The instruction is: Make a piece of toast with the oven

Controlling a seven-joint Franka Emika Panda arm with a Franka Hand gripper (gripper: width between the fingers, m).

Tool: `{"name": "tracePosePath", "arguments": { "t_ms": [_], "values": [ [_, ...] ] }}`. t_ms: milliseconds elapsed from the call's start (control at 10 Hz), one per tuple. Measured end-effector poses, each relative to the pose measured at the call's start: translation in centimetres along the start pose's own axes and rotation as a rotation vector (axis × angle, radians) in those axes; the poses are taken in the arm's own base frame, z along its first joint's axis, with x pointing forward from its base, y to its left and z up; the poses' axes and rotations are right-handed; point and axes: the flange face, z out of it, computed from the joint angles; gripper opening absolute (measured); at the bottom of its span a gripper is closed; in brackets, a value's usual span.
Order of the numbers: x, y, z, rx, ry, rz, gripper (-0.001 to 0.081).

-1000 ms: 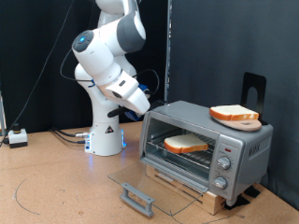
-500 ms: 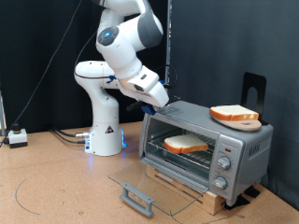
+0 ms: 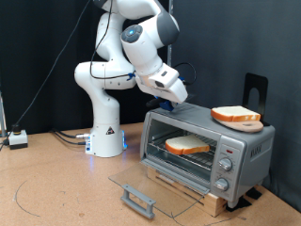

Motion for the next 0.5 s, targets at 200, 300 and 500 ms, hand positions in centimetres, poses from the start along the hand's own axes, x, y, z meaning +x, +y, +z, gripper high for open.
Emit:
{"name": "tracePosePath", "arguments": {
  "t_ms": [200, 300, 500],
  "values": [
    [2.0, -1.8, 1.8, -0.020, -0.013, 0.019, 0.0395],
    [2.9, -2.4, 2.7, -0.048, -0.019, 0.044, 0.0395],
    [3.9, -3.0, 4.4, -0.090, -0.038, 0.082, 0.0395]
  ]
}}
